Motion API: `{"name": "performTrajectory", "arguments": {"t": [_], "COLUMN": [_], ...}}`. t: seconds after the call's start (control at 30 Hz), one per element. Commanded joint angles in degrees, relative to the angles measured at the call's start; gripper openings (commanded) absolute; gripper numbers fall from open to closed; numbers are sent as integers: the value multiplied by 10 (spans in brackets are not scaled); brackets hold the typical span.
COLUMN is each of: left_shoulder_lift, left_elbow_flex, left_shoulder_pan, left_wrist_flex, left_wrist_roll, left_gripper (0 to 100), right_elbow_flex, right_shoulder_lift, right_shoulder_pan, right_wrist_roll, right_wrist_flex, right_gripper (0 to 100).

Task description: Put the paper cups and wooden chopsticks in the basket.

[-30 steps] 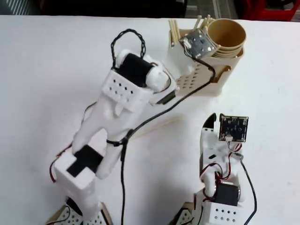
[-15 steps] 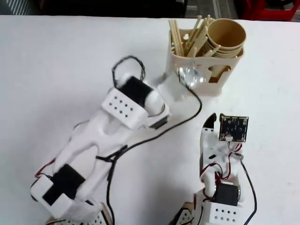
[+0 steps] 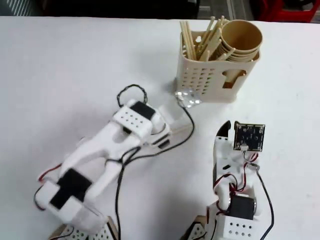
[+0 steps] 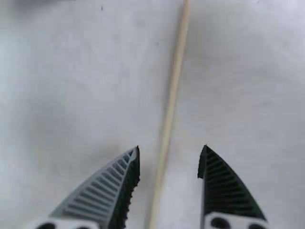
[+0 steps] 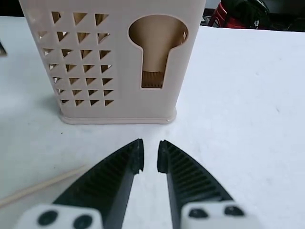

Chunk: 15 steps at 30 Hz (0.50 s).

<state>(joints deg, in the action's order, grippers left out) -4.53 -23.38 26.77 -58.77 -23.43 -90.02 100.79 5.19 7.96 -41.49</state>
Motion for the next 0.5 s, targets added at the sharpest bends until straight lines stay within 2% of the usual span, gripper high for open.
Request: {"name": "performTrajectory", "arguments": {"t": [0.0,0.13,0.27,0.47], "left_shoulder_lift": [-98,-169,-228,-287], "left_elbow_flex": [84,183,246,316], "left_shoulder_pan": [-37,-36,-24,-22], "left_wrist_flex": [-6,-87,-131,-181], "left_wrist_roll": [-9,-11,-11,-11], "left_gripper": [210,198,146,16], "right_elbow_flex": [5,5,5,5], "right_shoulder_lift": [5,5,5,5], "right_shoulder_pan": [5,5,5,5], "right_wrist_roll": [5,5,5,5], "right_wrist_flex": [13,13,13,13], "right_gripper": [67,67,67,67]}}
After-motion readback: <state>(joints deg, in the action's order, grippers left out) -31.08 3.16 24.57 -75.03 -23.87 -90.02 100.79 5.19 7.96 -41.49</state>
